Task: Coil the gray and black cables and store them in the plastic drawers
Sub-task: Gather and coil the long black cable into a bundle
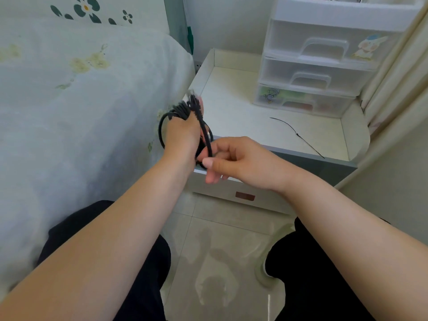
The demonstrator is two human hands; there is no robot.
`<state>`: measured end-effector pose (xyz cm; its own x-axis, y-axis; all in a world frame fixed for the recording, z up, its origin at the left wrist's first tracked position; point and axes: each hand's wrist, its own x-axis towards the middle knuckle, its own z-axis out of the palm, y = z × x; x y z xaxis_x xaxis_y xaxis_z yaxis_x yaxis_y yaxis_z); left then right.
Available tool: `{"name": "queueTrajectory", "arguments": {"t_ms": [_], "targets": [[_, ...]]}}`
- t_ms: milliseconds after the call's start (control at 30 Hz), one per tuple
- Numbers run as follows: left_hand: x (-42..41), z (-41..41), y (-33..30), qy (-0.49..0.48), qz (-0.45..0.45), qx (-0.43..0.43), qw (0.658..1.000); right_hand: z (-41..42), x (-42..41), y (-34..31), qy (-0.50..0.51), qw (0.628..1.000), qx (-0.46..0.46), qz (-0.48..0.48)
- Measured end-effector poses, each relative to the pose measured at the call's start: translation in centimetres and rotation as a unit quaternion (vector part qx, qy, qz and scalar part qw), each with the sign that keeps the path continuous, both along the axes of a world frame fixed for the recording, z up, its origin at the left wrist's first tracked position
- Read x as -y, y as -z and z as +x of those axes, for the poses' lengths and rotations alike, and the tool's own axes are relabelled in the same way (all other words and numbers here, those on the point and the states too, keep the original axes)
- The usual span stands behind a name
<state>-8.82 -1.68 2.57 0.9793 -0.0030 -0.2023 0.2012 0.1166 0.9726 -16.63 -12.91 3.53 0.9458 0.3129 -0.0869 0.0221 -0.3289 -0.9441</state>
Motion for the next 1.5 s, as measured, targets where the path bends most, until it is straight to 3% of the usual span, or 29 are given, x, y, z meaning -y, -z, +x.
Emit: {"name": "queueTrajectory", "arguments": {"t_ms": [100,200,467,567,700,767,900,967,1100,1167,1233,1367,1500], "targets": [[0.8,-1.2,0.4,0.067,0.085,-0.014,0.994,0.2,0.1,-0.5,0.057,0.997,0.044,0.007],[0.8,-2.4,0.3,0.170,0.068,-0.044,0.982,0.7,0.7,-0.9,0.084,0.996,0.040,0.012],[1.5,-3.3,0.0,0.341,0.011,-0.006,0.940,1.4,2.3,-1.5,0.172,0.982,-0.028,0.079],[0.9,-3.4,-0.1,0.384,0.028,-0.025,0.922,2.0,3.2,-1.6,0.222,0.975,-0.017,0.019],[0.2,-3.4,-0.8,0.450,0.094,0.002,0.888,2.0,3.7,-1.4,0.211,0.970,0.001,-0.120],[0.0,-3.1,-0.7,0.477,0.112,-0.020,0.872,1.6,4.2,-1.1,0.208,0.959,0.056,-0.181],[-0.2,-2.8,-0.9,0.525,0.120,-0.017,0.843,0.7,4.3,-0.6,0.133,0.920,0.287,-0.233],[-0.4,-2.6,-1.0,0.547,0.112,-0.008,0.830,0.1,4.1,-0.5,0.098,0.939,0.255,-0.208],[-0.8,-2.3,-0.7,0.592,0.078,-0.044,0.801,-0.7,5.4,-1.5,0.003,0.986,0.063,-0.153],[-0.5,-2.5,-0.1,0.610,0.083,-0.050,0.786,-1.4,6.5,-1.6,-0.054,0.978,0.005,-0.200],[0.0,-2.8,0.3,0.627,0.084,-0.054,0.773,-2.3,6.8,-1.3,-0.058,0.959,0.027,-0.275],[0.2,-2.7,0.0,0.623,0.046,-0.061,0.779,-2.3,5.7,0.2,0.037,0.944,0.175,-0.277],[1.0,-2.9,-0.4,0.566,0.057,-0.045,0.821,-0.9,6.1,1.2,0.093,0.936,0.206,-0.272]]}}
